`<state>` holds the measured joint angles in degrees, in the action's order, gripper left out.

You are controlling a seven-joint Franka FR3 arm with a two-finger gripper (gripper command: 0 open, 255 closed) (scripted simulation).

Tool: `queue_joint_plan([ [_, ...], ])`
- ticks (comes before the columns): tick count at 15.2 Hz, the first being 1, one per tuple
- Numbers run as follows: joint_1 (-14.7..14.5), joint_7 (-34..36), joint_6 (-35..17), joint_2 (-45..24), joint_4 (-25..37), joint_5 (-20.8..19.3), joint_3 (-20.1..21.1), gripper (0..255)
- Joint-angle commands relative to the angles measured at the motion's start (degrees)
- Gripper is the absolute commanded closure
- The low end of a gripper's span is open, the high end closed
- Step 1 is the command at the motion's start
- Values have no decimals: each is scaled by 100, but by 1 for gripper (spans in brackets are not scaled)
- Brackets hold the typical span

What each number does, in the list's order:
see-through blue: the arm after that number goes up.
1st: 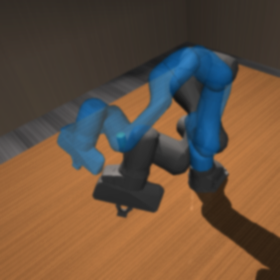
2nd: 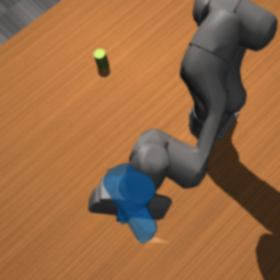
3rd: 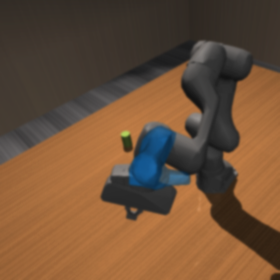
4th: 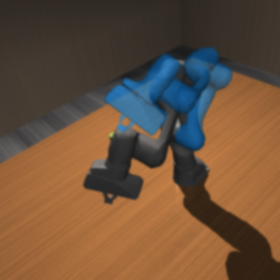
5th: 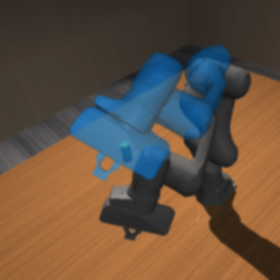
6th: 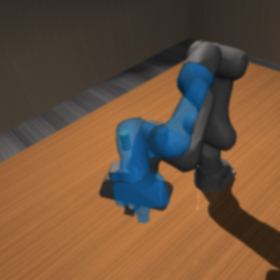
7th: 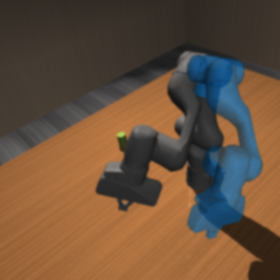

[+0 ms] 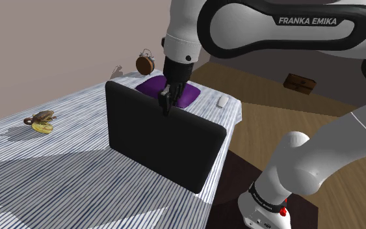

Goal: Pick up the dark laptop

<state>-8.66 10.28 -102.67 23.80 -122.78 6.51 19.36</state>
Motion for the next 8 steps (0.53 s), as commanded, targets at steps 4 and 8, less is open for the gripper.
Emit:
queue_joint_plan([
  [4,13,0,239,-14,247,-18,-20,255],
  [8,28,7,543,-51,587,-41,-39,255],
])
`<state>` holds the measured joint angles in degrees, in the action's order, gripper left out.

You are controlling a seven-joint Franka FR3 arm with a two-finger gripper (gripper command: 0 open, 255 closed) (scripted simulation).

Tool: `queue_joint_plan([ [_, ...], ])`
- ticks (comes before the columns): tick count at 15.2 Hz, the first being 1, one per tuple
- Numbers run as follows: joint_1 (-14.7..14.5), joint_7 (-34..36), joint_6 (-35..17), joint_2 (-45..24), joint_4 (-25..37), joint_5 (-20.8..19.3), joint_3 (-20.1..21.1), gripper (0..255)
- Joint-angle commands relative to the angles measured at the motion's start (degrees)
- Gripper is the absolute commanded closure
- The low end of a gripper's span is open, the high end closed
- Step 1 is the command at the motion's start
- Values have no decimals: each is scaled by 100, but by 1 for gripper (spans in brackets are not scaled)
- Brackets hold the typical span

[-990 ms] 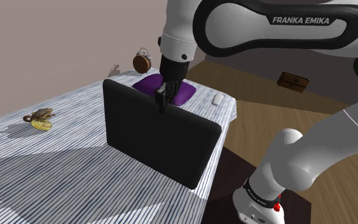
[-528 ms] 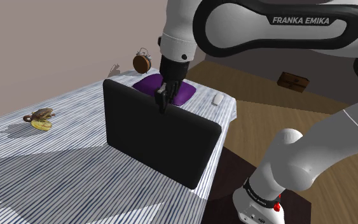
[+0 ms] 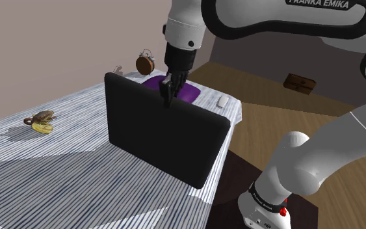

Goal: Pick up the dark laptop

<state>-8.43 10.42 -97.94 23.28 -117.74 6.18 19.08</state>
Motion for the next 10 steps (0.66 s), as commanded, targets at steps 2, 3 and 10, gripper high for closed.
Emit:
queue_joint_plan([
  [2,13,-2,222,-26,260,-21,-19,255],
  [3,18,1,298,-41,350,-27,-22,255],
  [10,40,19,690,-139,838,-61,-33,255],
])
